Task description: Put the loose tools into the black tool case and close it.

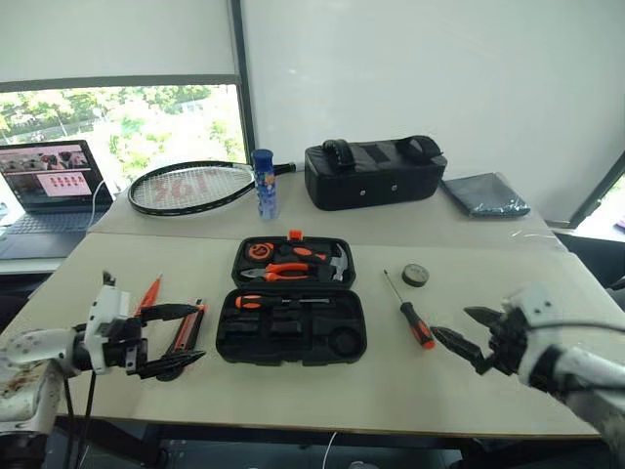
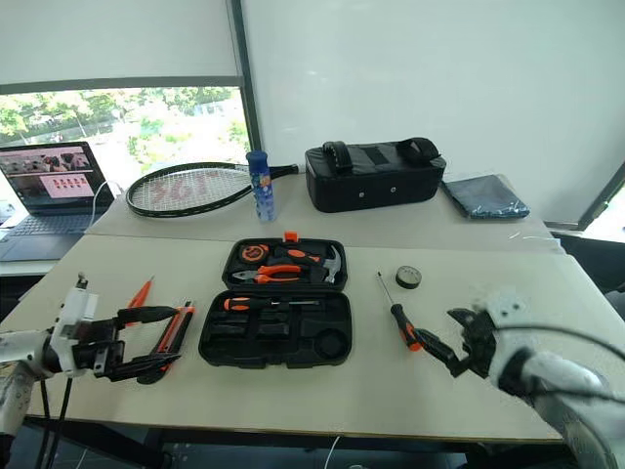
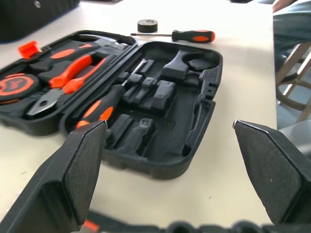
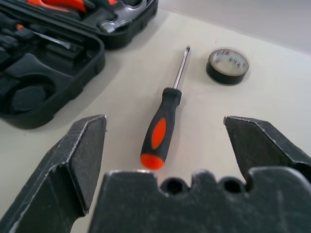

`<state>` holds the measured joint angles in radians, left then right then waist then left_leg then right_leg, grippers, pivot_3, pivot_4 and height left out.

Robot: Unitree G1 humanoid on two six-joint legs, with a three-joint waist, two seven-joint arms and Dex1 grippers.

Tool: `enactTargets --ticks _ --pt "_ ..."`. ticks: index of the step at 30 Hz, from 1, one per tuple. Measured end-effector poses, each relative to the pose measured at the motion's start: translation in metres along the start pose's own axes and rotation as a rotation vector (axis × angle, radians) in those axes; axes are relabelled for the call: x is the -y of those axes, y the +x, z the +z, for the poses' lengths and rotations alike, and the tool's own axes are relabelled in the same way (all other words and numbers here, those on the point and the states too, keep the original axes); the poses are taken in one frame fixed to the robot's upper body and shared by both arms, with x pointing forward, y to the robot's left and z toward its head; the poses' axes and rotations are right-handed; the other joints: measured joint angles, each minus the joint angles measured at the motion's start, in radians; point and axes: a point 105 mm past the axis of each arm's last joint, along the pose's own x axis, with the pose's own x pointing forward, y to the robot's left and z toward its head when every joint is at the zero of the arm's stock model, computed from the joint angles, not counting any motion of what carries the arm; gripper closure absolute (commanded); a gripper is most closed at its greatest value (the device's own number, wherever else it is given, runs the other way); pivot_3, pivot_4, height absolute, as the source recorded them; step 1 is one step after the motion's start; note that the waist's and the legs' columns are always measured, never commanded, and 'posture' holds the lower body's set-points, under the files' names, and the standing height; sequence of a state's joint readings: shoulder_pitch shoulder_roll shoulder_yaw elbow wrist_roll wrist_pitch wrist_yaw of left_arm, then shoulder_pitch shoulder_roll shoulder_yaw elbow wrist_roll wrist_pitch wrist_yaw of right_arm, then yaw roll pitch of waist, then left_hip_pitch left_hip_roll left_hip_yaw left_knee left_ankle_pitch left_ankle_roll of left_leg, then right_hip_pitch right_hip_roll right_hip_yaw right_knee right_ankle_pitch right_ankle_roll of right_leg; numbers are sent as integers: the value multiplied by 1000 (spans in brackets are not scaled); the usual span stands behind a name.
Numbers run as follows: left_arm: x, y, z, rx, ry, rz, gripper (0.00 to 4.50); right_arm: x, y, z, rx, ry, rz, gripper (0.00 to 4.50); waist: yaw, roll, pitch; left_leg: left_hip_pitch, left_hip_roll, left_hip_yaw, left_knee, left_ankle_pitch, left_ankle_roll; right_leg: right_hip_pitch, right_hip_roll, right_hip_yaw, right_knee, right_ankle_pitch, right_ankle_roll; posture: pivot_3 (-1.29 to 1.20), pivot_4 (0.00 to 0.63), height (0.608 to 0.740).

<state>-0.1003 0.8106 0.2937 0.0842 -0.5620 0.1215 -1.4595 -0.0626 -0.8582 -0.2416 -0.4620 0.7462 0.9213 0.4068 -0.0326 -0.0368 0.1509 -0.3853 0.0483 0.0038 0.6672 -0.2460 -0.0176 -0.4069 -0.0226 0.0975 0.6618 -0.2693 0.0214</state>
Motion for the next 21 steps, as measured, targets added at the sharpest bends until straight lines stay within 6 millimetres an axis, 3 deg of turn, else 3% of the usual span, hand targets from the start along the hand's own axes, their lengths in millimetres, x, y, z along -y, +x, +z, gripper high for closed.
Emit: enactTargets --ticks 6,10,17,21 --pt "5 8 2 21 0 -1 25 6 44 -6 -248 26 -15 0 -8 0 1 -13 -1 0 -1 0 0 -13 -1 0 0 1 0 0 150 740" --pt "6 8 1 26 -5 13 0 2 59 -7 -322 27 -7 1021 -8 0 1 -18 -1 -1 0 0 1 -18 -2 -1 1 2 0 0 150 740" --pt "11 7 -2 24 -14 28 0 10 60 -6 -364 -16 -27 3454 -8 0 1 -17 -2 -1 0 0 1 -17 -3 -2 0 2 1 0 150 740" --pt "11 6 1 27 -5 36 0 13 49 -7 -363 1 10 3570 -7 0 1 -17 -2 -1 0 0 1 -17 -3 -2 1 2 1 0 150 740"
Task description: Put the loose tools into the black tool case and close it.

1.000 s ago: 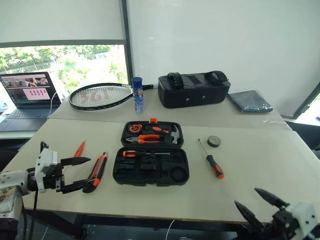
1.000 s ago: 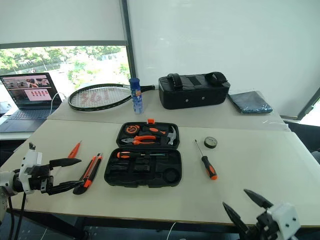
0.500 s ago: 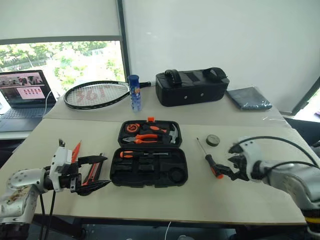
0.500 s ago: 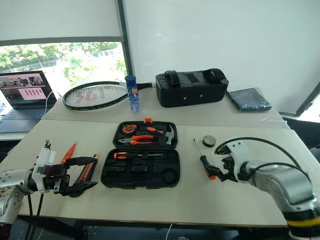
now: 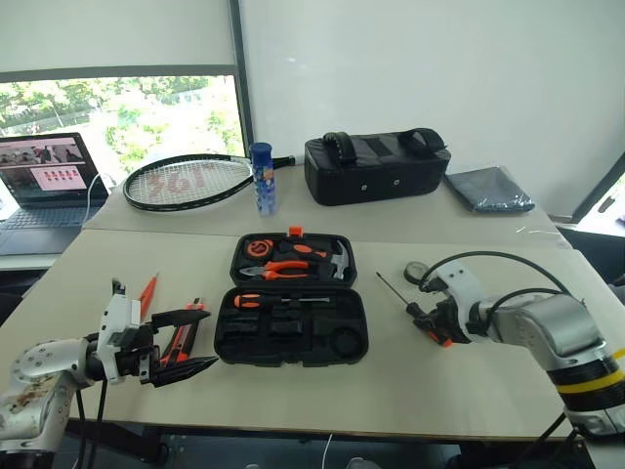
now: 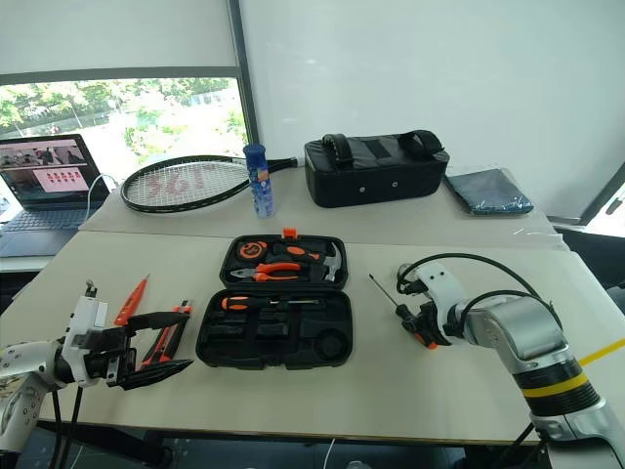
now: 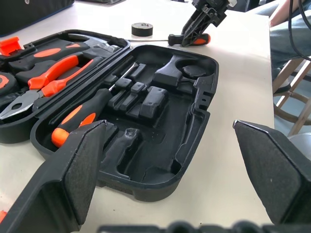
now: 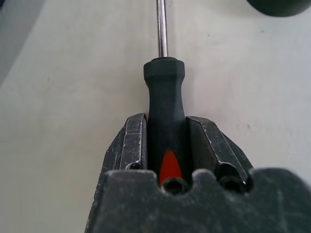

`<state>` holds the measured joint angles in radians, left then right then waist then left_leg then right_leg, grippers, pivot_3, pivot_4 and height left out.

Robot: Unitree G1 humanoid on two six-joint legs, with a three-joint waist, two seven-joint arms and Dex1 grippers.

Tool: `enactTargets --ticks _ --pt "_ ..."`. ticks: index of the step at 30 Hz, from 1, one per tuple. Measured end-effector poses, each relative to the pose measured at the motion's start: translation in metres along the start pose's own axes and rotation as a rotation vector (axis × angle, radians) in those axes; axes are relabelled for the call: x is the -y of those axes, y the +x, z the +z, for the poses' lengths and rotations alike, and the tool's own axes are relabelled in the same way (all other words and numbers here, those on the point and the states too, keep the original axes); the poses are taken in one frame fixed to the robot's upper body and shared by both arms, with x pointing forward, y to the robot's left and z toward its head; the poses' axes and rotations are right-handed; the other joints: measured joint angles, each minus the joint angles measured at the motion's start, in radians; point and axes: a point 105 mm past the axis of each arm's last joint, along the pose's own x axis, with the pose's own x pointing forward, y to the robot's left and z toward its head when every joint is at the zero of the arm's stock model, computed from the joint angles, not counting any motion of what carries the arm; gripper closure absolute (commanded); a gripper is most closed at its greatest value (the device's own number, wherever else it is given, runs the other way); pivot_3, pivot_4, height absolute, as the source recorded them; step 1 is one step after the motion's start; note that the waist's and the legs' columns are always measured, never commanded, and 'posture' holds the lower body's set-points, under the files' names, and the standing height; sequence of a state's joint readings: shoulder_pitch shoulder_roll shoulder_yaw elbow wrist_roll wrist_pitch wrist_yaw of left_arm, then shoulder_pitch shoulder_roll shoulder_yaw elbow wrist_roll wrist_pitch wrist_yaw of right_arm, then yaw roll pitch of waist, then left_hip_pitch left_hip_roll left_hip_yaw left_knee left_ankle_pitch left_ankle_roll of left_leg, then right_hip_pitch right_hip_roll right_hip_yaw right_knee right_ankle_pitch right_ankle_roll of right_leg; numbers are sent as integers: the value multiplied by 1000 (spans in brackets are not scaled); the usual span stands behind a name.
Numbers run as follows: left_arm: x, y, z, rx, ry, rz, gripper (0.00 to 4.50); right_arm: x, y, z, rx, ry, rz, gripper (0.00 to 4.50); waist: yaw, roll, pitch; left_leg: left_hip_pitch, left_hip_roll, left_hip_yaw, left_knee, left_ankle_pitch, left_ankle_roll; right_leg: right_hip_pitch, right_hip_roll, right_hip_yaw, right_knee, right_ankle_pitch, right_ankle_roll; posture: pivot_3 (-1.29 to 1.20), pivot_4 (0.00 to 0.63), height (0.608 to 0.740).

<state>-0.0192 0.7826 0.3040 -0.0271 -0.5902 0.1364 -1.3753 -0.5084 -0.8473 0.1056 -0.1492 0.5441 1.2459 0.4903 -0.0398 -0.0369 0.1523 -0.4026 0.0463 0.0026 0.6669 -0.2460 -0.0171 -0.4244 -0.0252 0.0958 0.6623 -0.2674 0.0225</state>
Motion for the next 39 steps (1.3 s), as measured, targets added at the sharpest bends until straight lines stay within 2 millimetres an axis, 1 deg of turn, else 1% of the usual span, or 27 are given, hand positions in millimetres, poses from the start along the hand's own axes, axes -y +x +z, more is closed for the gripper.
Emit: enactTargets --ticks 1,2,4,5,7,8,9,11,14,17,20,27,31,39 --pt "-1 -1 0 1 1 8 0 0 -7 1 21 -8 28 3570 1 0 0 0 0 0 0 0 0 0 0 0 0 0 0 0 150 740" --pt "-1 -3 0 0 -2 22 0 -1 -14 5 51 -24 54 3570 0 1 1 0 0 0 0 0 0 0 0 0 0 0 0 0 150 740" --pt "-3 -5 0 3 -4 41 0 -3 -29 22 140 -95 91 3570 -4 1 1 1 1 0 0 0 0 0 0 0 0 0 0 0 150 740" --pt "-4 -6 2 11 -7 57 0 -9 -39 35 215 -177 137 3570 -8 1 1 2 1 0 0 0 0 1 1 0 0 0 0 0 150 740" --pt "-5 -7 3 25 -15 74 0 -25 -49 54 310 -301 225 3570 -13 1 1 4 2 1 0 0 0 2 2 0 0 0 0 0 150 740" --pt "-5 -8 2 31 -20 86 0 -39 -52 67 350 -400 285 3570 -19 2 2 4 3 1 0 0 0 2 3 1 0 0 0 0 150 740" --pt "-5 -9 2 33 -23 92 0 -51 -52 75 363 -476 330 3570 -26 2 2 5 3 1 0 0 0 2 3 1 1 0 0 0 150 740" --pt "-4 -10 -1 34 -32 104 0 -76 -45 89 366 -589 411 3570 -33 2 2 6 4 1 0 0 0 2 4 1 1 1 -1 0 150 740" --pt "-2 -13 -9 23 -53 125 0 -111 -18 97 294 -700 520 3570 -32 3 2 5 3 0 0 1 -1 1 4 1 2 2 -3 0 150 740" --pt "-2 -15 -14 14 -63 138 0 -126 2 95 205 -801 544 3570 -22 3 3 3 2 -1 0 1 -1 -1 2 -1 2 2 -4 0 150 740" --pt "-3 -14 -15 13 -65 149 0 -132 18 100 159 -881 526 3570 -11 3 3 -1 2 -1 1 1 -1 -3 0 -3 1 2 -3 0 150 740" --pt "0 -15 -19 7 -80 161 0 -133 47 96 76 -907 504 3570 -5 3 3 -1 2 -1 1 1 -1 -4 0 -4 2 2 -4 0 150 740" --pt "2 -15 -20 2 -82 159 0 -131 48 101 58 -934 491 3570 -5 3 3 1 2 -1 1 1 -1 -3 0 -4 3 2 -4 0 150 740" --pt "3 -16 -22 -4 -83 166 0 -133 57 98 23 -945 495 3570 -5 3 3 1 2 -1 0 1 -1 -3 0 -4 3 2 -4 0 150 740"
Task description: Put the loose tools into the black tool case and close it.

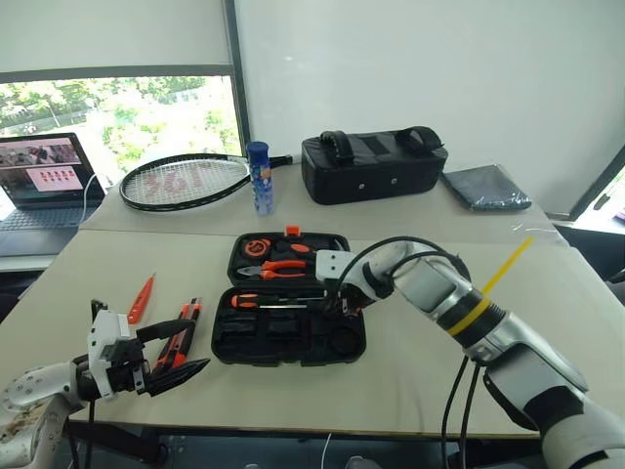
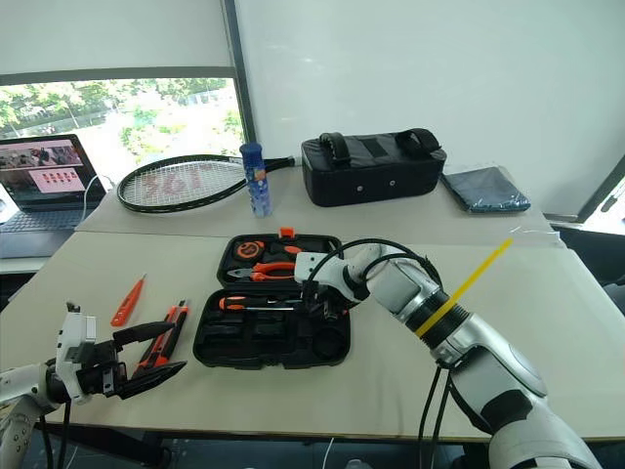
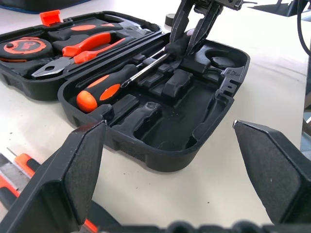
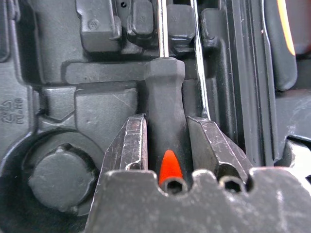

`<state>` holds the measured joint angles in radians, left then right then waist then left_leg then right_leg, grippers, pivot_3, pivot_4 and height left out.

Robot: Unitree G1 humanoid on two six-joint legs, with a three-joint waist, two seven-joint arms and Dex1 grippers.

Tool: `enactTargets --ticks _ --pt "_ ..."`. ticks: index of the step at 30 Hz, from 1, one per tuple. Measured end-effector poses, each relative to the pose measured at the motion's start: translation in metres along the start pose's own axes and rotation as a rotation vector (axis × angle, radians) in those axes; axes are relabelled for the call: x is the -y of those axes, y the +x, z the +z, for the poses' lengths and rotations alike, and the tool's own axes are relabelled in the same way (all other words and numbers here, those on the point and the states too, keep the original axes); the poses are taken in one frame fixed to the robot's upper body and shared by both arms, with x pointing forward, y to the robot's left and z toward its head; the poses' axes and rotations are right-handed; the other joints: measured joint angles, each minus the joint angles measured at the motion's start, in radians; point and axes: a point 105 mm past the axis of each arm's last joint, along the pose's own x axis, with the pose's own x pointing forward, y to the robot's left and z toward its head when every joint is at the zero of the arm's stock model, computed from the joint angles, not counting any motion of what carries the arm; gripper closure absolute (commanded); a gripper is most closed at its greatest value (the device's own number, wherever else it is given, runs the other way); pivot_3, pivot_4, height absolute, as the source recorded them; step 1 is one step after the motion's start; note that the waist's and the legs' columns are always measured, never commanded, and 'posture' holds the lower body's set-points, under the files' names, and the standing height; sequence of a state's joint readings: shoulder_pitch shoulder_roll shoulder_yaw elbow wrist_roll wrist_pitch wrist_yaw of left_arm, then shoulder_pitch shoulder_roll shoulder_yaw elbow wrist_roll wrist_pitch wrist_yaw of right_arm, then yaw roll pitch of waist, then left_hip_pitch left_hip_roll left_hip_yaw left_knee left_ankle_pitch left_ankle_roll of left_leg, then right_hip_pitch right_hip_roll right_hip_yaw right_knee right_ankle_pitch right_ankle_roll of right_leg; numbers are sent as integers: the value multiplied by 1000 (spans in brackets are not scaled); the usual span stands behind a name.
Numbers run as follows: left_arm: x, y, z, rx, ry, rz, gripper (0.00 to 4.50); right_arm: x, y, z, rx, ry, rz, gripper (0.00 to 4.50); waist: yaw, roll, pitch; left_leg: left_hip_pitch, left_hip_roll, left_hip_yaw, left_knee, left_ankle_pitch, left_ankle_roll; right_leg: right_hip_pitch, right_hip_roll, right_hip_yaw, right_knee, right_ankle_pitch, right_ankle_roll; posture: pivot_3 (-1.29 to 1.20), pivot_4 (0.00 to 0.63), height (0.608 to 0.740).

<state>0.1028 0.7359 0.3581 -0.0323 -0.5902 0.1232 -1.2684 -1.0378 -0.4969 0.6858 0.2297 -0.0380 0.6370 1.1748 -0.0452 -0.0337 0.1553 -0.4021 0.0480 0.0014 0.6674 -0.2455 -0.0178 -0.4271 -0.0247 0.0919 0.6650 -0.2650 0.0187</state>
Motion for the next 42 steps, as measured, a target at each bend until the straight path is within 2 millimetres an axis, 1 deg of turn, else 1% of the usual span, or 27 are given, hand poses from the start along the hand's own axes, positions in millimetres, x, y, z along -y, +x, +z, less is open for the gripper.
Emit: enactTargets --ticks 4,10,12,15,16,17,19,21,23,25,26,27,28,31,32,33,38,42 --pt "0 0 1 3 14 1 0 1 4 3 -5 -7 0 3570 -3 0 0 1 0 0 0 0 0 0 0 0 0 0 0 0 150 740" --pt "0 0 2 4 18 0 0 2 4 1 -27 -21 3 3570 -3 0 0 1 0 0 0 0 0 1 0 0 0 0 0 0 150 740" --pt "0 0 2 4 18 0 0 2 4 1 -24 -20 5 2564 -2 0 0 1 0 0 0 0 0 1 0 0 0 0 0 0 150 740" --pt "0 0 2 3 19 0 0 5 0 4 7 -2 -11 1654 -2 0 0 1 0 0 0 0 0 1 0 0 0 0 0 0 150 740" --pt "0 0 2 3 19 0 0 6 -2 6 27 5 -14 1654 -3 0 0 1 0 0 0 0 0 1 0 0 0 0 0 0 150 740" --pt "0 1 2 4 20 0 0 4 -8 13 95 22 19 1654 -4 0 0 1 1 0 0 0 0 1 1 0 0 0 0 0 150 740" --pt "0 1 2 5 22 0 0 -2 -14 25 164 8 61 1654 -6 0 0 1 1 0 -1 0 0 1 1 0 0 0 0 0 150 740" --pt "0 1 2 4 22 -1 0 -4 -27 37 242 -12 84 1654 -4 1 0 1 1 0 -1 0 0 1 0 -1 0 0 0 0 150 740" --pt "0 1 2 4 22 -1 0 -3 -40 37 269 -19 80 1654 -2 1 1 1 0 0 -1 0 0 2 0 -1 -1 0 0 0 150 740" --pt "-1 0 2 3 19 1 0 0 -50 33 290 -3 64 2161 2 1 1 2 0 0 0 0 0 2 -1 -1 -1 0 0 0 150 740" --pt "-1 0 1 3 18 2 0 0 -50 32 303 -5 54 2288 2 1 0 2 0 0 0 0 0 3 0 -1 -1 0 0 0 150 740" --pt "-1 0 1 3 17 3 0 0 -48 30 312 -4 47 2730 1 1 0 2 0 0 0 0 0 3 0 -1 -1 0 0 0 150 740" --pt "-1 0 2 3 19 3 0 -1 -44 27 317 1 42 2951 0 1 0 2 0 0 0 0 0 2 0 -1 0 0 0 0 150 740" --pt "-3 2 4 7 29 0 0 -5 -24 20 331 40 41 4067 -6 1 1 2 0 0 0 0 0 2 1 0 0 0 0 0 150 740" --pt "-3 3 4 7 31 -1 0 -5 -20 19 332 44 36 4340 -8 1 1 2 0 0 0 0 0 2 1 0 0 0 0 0 150 740" --pt "-3 3 5 8 31 -3 0 -4 -17 19 328 43 28 4449 -9 1 1 2 0 0 0 0 0 1 1 0 0 0 0 0 150 740" --pt "-3 4 4 8 30 -6 0 -3 -6 20 315 23 5 4449 -8 1 1 2 0 0 0 0 0 2 0 0 0 0 0 0 150 740" --pt "-3 4 4 8 29 -6 0 0 1 15 292 26 -7 4449 -8 1 1 2 0 0 0 0 0 2 0 -1 0 0 0 0 150 740"
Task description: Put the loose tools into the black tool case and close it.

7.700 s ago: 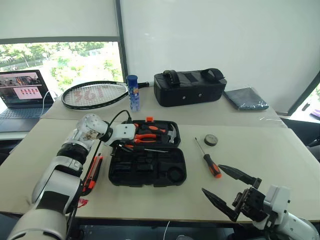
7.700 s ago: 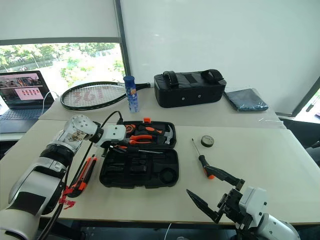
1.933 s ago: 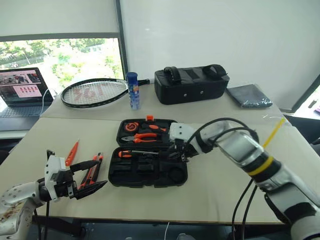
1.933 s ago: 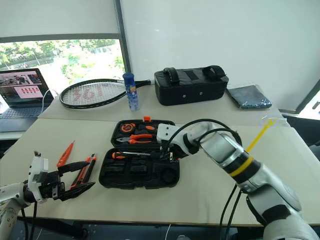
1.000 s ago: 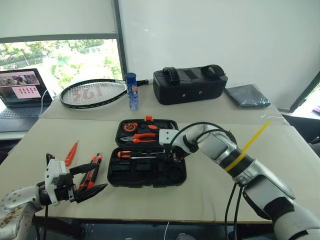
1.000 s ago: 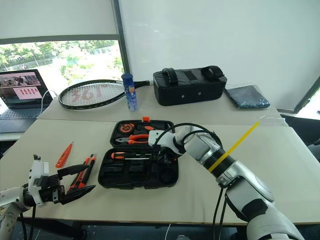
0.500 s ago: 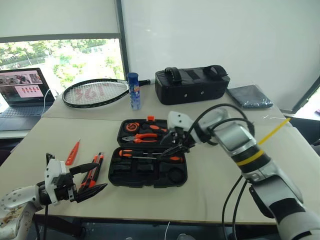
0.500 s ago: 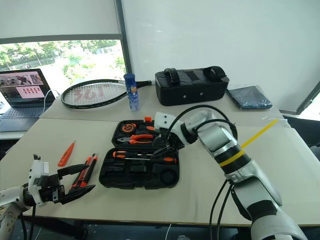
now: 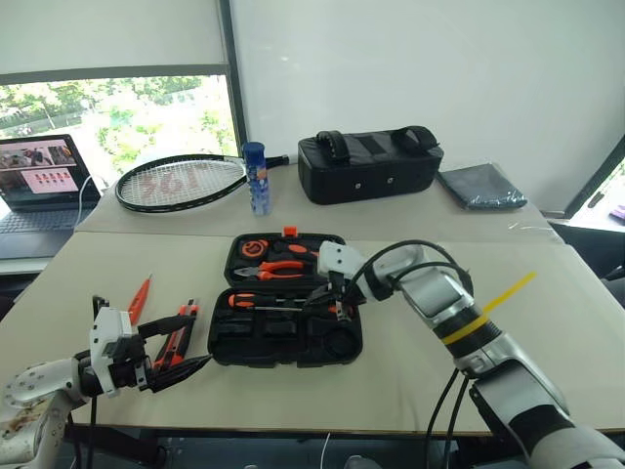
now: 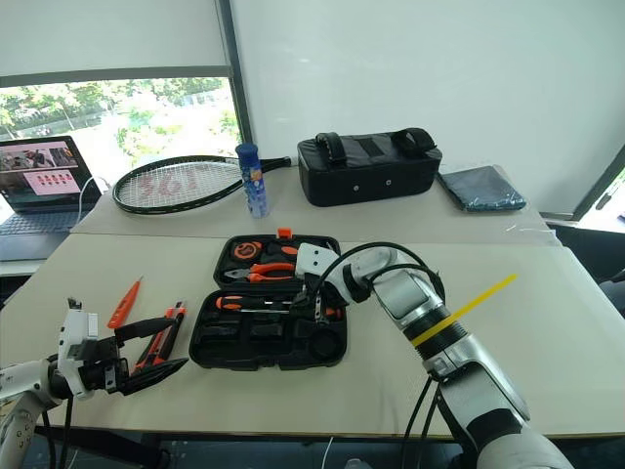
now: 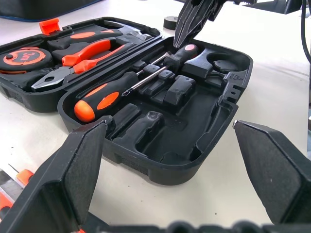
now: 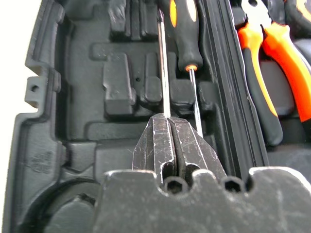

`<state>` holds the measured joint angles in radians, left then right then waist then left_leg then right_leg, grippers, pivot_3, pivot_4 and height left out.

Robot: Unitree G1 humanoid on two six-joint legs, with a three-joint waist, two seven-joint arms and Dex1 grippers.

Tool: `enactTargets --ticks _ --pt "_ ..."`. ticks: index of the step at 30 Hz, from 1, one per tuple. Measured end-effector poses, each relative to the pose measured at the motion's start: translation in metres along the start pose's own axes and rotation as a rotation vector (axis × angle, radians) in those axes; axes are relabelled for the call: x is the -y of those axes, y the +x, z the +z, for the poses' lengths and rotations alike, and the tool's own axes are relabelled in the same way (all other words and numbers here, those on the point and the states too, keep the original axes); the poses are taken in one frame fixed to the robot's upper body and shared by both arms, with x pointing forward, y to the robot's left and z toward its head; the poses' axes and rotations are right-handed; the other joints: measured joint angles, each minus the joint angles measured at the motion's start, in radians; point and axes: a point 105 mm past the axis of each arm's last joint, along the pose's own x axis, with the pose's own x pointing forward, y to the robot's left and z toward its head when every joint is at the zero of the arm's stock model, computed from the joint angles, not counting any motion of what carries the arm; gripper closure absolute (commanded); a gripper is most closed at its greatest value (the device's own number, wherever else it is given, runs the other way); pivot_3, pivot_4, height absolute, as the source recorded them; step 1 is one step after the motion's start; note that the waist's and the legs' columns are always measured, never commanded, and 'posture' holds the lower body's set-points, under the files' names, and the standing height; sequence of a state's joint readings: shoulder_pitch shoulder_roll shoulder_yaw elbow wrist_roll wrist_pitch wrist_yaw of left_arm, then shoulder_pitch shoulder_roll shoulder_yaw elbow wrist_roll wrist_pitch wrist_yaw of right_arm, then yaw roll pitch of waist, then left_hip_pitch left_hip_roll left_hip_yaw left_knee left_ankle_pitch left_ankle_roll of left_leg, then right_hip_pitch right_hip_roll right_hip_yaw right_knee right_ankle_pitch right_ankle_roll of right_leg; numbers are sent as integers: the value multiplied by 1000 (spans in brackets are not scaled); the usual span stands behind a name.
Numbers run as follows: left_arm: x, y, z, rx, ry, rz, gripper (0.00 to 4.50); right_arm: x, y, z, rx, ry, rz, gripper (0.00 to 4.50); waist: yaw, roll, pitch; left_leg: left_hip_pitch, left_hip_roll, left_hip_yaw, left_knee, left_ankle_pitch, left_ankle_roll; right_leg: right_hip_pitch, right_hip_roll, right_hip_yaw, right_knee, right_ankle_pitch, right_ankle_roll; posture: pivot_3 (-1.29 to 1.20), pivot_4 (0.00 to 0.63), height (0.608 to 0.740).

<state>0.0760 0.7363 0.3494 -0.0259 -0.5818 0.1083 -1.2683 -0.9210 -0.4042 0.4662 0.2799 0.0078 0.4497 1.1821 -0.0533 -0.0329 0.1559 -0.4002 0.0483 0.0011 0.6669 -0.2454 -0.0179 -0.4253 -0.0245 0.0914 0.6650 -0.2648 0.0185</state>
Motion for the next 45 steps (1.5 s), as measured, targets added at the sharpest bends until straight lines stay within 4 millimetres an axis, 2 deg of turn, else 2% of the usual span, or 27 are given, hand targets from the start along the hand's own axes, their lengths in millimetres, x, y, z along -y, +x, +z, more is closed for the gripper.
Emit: enactTargets --ticks 14,19,21,23,26,28,29,31,34,37,38,41,45 --pt "0 -1 -1 -4 -3 7 0 0 18 -5 -11 -9 -13 4449 -20 0 0 6 1 0 0 0 0 4 1 1 1 0 -1 0 150 740" --pt "1 -3 -4 -12 -15 14 0 1 17 -4 -5 -16 -31 4449 -21 0 0 8 1 1 0 0 0 5 2 2 2 1 -1 0 150 740" --pt "1 -5 -4 -14 -15 26 0 0 15 -2 47 -8 -40 4449 -19 0 0 7 1 1 0 0 0 5 2 2 2 1 -1 0 150 740" --pt "-1 -15 -6 -23 -20 79 0 -4 3 6 200 5 -54 4449 -18 0 0 3 1 1 0 0 0 1 1 2 1 1 -1 0 150 740" --pt "-4 -28 -6 -30 -20 138 0 -4 -26 22 344 -15 -89 3753 -15 0 0 1 1 0 -1 0 0 0 0 0 0 0 -1 0 150 740" --pt "-3 -47 -8 -53 -23 208 0 -21 -54 24 456 -27 -101 3066 -11 -1 -1 1 1 -2 -4 -1 0 2 -1 -2 -2 0 0 0 150 740" --pt "-3 -63 -12 -77 -34 267 0 -31 -67 16 481 -2 -121 2635 -10 -2 -1 2 1 -1 -5 -2 -1 2 -3 -1 -3 0 1 0 150 740" --pt "-5 -87 -17 -98 -53 367 0 -44 -82 -3 533 74 -167 2048 -7 -2 -1 1 1 -1 -6 -2 -1 1 -4 -1 -5 -1 1 0 150 740" --pt "-10 -119 -26 -100 -79 536 0 -74 -94 -29 610 143 -181 983 -3 -2 0 3 0 1 -6 -1 -1 4 -3 -1 -6 -1 1 0 150 740" --pt "-12 -144 -39 -101 -135 679 0 -88 -107 -44 668 142 -264 20 -4 -3 0 9 0 3 -6 -1 -1 8 -2 2 -5 -1 2 0 150 740" --pt "-13 -151 -43 -98 -155 730 0 -90 -112 -51 669 136 -310 20 -5 -3 0 11 0 3 -6 -1 -2 9 -2 2 -5 -4 7 0 150 740" --pt "-16 -162 -51 -91 -200 839 0 -95 -120 -64 666 152 -374 20 -8 -5 1 16 1 4 -6 0 -1 14 0 3 -4 -5 8 0 150 740" --pt "-30 -159 -50 -47 -283 939 0 -95 -125 -64 702 112 -441 20 -11 -6 2 23 1 3 -6 0 -1 20 1 4 -4 -6 8 0 150 740"
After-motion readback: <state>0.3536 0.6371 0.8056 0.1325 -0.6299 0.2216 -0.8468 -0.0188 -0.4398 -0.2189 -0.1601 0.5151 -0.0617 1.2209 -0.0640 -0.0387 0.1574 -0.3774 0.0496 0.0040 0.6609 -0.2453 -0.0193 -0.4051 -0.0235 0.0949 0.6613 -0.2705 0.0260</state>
